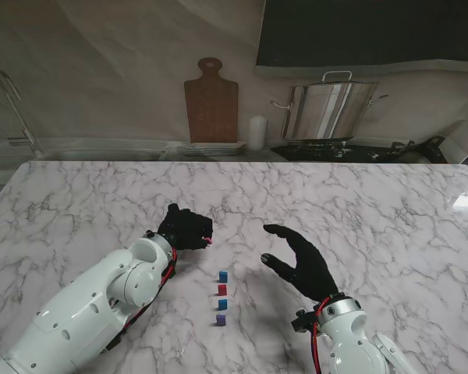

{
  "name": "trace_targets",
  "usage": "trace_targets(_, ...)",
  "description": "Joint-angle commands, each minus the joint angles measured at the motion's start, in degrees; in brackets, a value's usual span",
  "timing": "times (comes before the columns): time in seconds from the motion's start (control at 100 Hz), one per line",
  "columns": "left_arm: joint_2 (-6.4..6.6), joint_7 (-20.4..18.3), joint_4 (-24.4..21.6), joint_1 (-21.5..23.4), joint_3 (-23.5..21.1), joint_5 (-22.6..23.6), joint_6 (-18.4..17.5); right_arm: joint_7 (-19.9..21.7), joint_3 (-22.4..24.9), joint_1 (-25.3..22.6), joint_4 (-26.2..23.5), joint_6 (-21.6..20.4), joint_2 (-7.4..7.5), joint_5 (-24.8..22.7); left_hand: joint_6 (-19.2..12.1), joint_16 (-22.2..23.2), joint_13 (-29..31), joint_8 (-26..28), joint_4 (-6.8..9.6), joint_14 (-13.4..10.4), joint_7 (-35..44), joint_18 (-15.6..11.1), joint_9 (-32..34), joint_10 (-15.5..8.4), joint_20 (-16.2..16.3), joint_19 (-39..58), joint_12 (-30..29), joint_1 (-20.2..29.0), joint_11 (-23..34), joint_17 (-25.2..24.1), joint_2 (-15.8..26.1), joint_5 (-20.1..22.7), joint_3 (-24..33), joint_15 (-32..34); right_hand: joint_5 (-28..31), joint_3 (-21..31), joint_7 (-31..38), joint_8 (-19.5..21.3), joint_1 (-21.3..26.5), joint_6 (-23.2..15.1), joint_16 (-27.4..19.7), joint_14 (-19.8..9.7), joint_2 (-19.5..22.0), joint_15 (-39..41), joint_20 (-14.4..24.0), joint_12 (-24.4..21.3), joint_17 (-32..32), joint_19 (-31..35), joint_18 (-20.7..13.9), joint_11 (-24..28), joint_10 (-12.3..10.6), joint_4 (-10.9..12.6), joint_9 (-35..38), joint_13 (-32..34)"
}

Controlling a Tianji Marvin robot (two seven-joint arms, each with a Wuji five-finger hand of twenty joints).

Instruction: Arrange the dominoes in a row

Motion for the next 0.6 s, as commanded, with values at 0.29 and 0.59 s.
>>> trace_targets(0.29,-0.52,-0.96,-1.10,0.57,-0.26,-1.77,1.50,0.09,-0.18,0.01,0.37,-0.03,-0.05,-0.03,5.11,-6.00,4.07,7.10,0.90,1.45,5.38,1.46,8.66,2.45,-1.14,4.29,-18.35,1.31,-26.71,-0.70,3.45,-4.83,5.36,-6.78,-0.96,0.96,0.84,0.74,1.65,-0.53,-0.35,-0.78,0.73,0.02,0.70,0.39,-0.21,0.51,-0.42,0.89,-0.15,1.24,-0.45,0.80)
trace_targets(0.59,-0.73,-1.12,-1.17,0.58,0.02,-3.29,1.97,0.13,-0.27,0.08,0.44,-0.01,-0.04,-0.09,8.64,-7.43,5.19,13.00,2.65,1.22,10.29,1.12,6.67,5.70,-2.06,6.80,-23.29,-3.58,-25.24,-0.64,2.87,-10.52,17.65,-7.88,-1.00,0.91,0.81,0.74,1.61,-0.57,-0.36,-0.78,0.76,0.00,0.69,0.39,-0.23,0.46,-0.45,0.89,-0.21,1.24,-0.42,0.77)
